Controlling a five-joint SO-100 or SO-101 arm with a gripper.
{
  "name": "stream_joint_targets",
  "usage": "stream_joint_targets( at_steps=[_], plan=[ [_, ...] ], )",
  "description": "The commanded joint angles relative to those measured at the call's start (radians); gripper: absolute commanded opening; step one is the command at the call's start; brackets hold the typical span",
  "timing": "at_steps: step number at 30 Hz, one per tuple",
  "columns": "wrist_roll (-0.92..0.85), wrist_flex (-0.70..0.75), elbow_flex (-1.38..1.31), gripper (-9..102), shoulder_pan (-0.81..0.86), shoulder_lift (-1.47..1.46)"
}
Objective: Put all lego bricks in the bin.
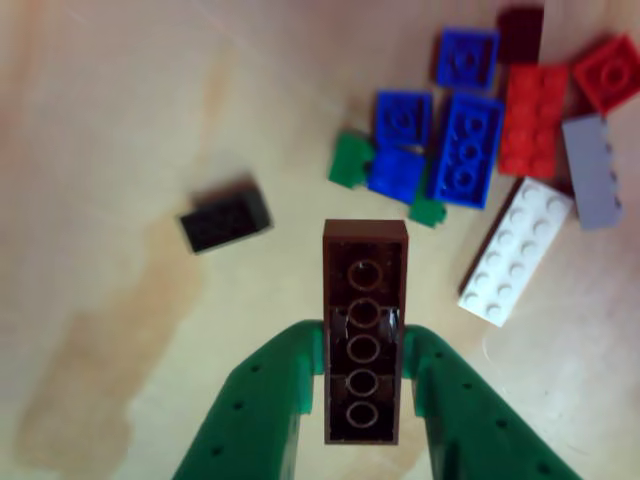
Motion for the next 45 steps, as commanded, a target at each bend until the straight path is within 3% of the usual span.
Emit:
stream_joint_targets(
  at_steps=[1,3,7,12,16,18,24,26,29,31,34,45],
  plan=[
    [-0.245,-0.187,0.038,0,0.477,0.436],
    [-0.281,-0.265,0.092,0,0.629,0.331],
    [-0.345,-0.290,0.120,0,0.818,0.112],
    [-0.443,-0.350,0.192,1,0.907,0.037],
    [-0.453,-0.301,0.179,33,0.893,0.060],
    [-0.425,-0.305,0.163,37,0.881,0.084],
    [-0.417,-0.141,0.011,38,0.724,0.196],
    [-0.442,-0.173,-0.034,34,0.594,0.242],
    [-0.571,-0.095,-0.129,31,0.302,0.262],
    [-0.715,0.031,-0.235,31,0.123,0.167],
    [-0.841,0.103,-0.364,30,-0.026,-0.061],
    [-1.131,0.015,-0.491,28,-0.078,-0.541]
  ],
)
